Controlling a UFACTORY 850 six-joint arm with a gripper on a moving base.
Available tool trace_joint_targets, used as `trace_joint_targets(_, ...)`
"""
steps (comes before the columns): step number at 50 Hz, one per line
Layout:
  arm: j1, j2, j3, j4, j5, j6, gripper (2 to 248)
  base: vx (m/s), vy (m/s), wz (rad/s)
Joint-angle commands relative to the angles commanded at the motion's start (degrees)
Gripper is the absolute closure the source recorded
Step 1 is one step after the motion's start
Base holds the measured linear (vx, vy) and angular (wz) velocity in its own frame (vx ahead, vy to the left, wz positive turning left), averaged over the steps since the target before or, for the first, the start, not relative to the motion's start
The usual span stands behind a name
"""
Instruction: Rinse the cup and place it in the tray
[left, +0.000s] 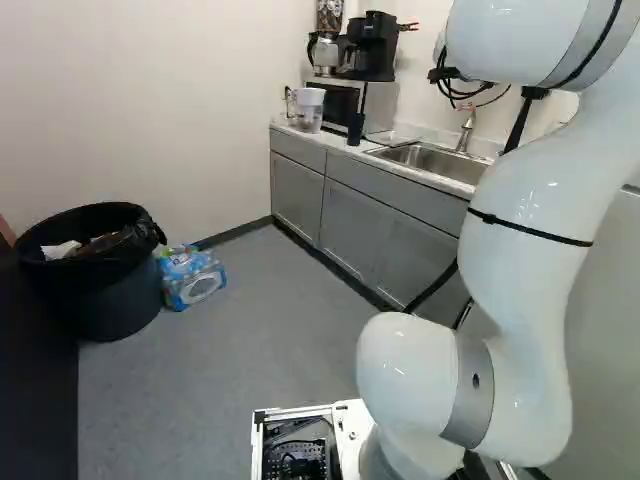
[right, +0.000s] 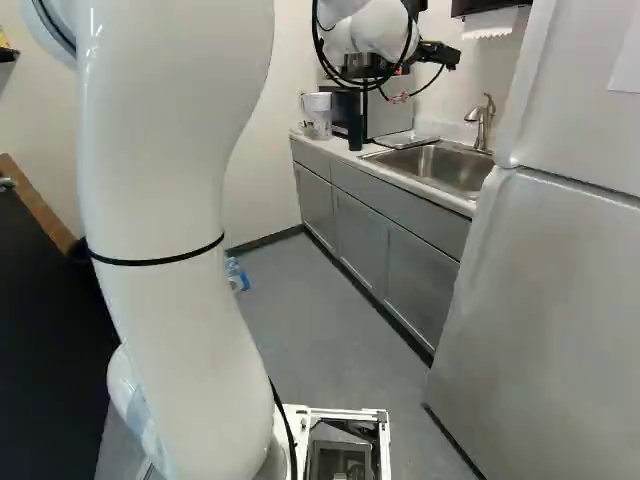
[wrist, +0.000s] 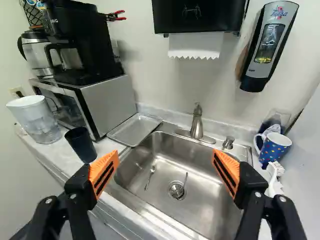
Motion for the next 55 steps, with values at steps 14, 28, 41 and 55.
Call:
trace_joint_targets(14,0.00,0.00,0.00,0.00,0.00,0.00,3,0.000,0.000,0.000)
trace_joint_targets(28,0.00,0.00,0.00,0.00,0.00,0.00,3,0.000,0.000,0.000)
trace_joint_targets(41,0.00,0.00,0.00,0.00,0.00,0.00,3,0.002,0.000,-0.018)
trace_joint_targets(55,0.00,0.00,0.00,0.00,0.00,0.00,3,0.027,0.001,-0.002)
